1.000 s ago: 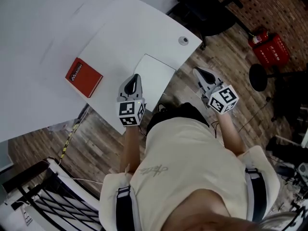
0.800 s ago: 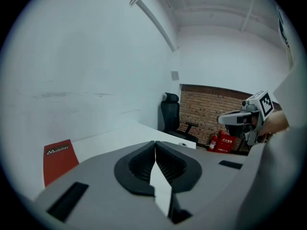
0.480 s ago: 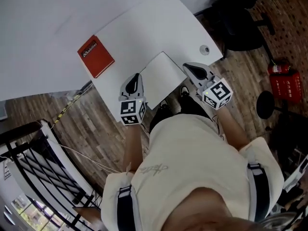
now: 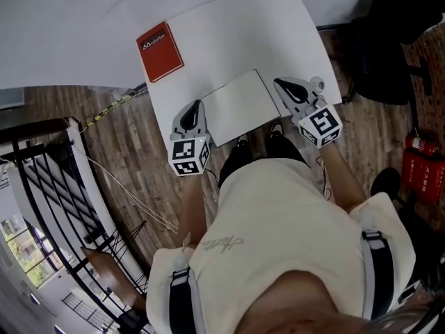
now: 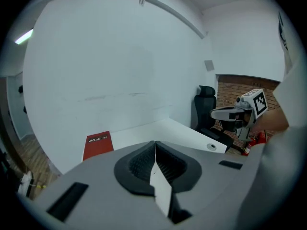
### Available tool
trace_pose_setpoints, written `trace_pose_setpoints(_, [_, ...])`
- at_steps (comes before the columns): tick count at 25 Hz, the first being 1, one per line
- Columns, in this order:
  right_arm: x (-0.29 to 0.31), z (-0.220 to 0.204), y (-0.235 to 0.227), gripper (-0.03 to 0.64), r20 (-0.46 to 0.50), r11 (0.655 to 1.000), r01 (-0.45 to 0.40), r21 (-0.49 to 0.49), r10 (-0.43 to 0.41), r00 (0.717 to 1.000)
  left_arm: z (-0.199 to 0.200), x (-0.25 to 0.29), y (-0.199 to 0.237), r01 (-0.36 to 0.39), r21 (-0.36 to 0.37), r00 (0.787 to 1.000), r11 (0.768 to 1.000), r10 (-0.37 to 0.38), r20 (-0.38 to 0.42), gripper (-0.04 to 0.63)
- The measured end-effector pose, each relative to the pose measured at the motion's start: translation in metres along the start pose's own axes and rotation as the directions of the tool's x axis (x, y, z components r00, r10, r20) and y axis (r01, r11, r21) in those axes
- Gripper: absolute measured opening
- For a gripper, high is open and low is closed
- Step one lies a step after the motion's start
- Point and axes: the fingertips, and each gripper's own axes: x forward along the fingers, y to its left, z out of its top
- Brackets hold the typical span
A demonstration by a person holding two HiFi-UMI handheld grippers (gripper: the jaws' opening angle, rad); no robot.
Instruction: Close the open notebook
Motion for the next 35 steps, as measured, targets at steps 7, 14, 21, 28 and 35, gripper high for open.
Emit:
trace_pose_setpoints(7, [0.031,-0.003,0.029,0.008,-0.058,0.980,-0.187,-0.066,0.183,0.981,-0.030,-0.030,0.017,-0.139,-0.070,0.989,0.988,0.135,-0.065,0.020])
trace_pose_setpoints(14, [0.057,-0.005,0.070,0.008,-0.097,0.957,-0.276,-0.087,0.268,0.959,-0.058,-0.061,0.045,-0.207,-0.159,0.977,0.965,0.197,-0.077,0.020])
trace_pose_setpoints(21, [0.064,0.014,0.094,0.008,-0.099,0.945,-0.307,-0.111,0.297,0.950,-0.077,-0.066,0.055,-0.195,-0.142,0.979,0.971,0.183,-0.089,0.020])
trace_pose_setpoints(28, [0.062,0.004,0.091,0.008,-0.127,0.952,-0.287,-0.111,0.273,0.954,-0.084,-0.058,0.056,-0.176,-0.122,0.982,0.977,0.165,-0.095,0.021])
trace_pose_setpoints(35, [0.069,0.003,0.100,0.008,-0.148,0.944,-0.302,-0.136,0.282,0.948,-0.108,-0.062,0.064,-0.137,-0.253,0.986,0.958,0.109,-0.123,0.023])
